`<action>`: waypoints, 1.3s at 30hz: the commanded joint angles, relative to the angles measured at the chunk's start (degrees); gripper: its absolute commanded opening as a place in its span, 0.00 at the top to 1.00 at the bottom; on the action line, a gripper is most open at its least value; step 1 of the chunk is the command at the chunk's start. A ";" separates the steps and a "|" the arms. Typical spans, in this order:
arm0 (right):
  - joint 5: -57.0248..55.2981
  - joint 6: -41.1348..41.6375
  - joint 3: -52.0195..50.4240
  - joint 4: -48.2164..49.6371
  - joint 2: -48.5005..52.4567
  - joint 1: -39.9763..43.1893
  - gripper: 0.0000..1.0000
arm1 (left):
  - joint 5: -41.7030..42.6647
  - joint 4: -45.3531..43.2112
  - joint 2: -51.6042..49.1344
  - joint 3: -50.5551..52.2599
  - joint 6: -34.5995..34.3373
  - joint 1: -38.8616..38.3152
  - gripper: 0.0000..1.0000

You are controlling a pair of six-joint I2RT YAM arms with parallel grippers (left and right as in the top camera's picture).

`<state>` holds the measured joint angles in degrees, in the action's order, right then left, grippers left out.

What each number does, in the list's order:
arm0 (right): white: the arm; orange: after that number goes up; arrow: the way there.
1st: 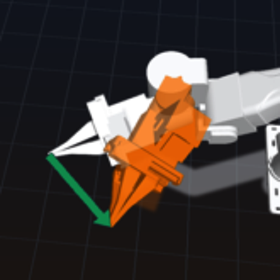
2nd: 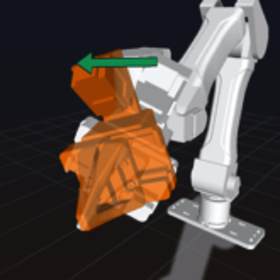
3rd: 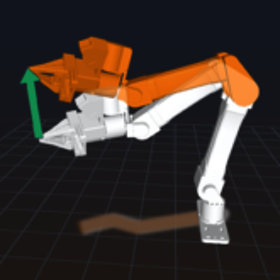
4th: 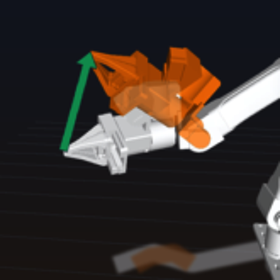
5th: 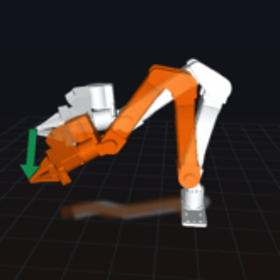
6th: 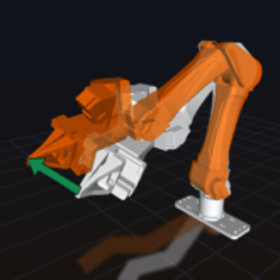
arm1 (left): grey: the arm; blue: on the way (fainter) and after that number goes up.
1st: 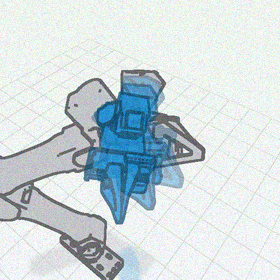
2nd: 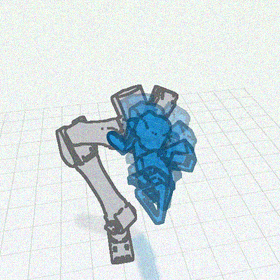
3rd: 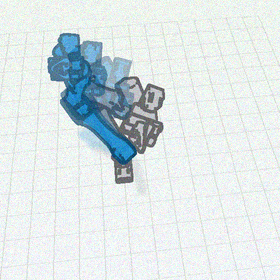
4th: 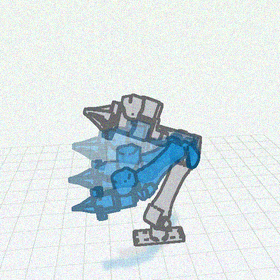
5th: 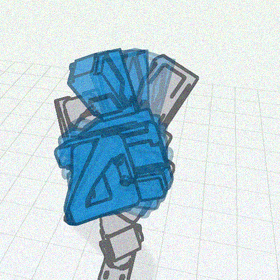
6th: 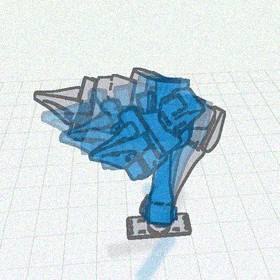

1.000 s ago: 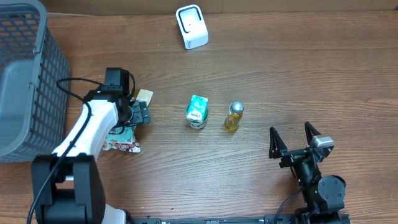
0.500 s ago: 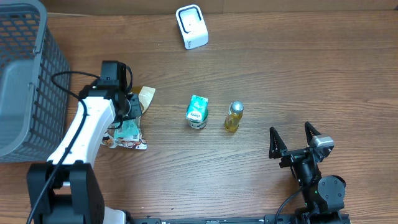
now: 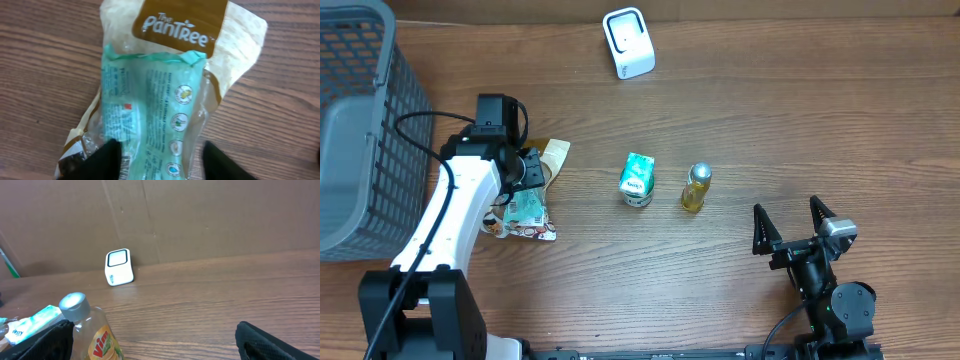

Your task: Scan the item barcode

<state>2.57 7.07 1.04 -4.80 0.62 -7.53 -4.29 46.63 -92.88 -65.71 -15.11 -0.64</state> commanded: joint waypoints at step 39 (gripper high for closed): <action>-0.33 0.22 -0.59 0.15 -0.46 0.26 0.00 | 5.38 4.42 -2.38 -8.44 2.05 -0.92 0.96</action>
<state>2.55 7.07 1.04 -4.80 0.62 -7.53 -0.97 50.41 -97.27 -73.10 -14.44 1.21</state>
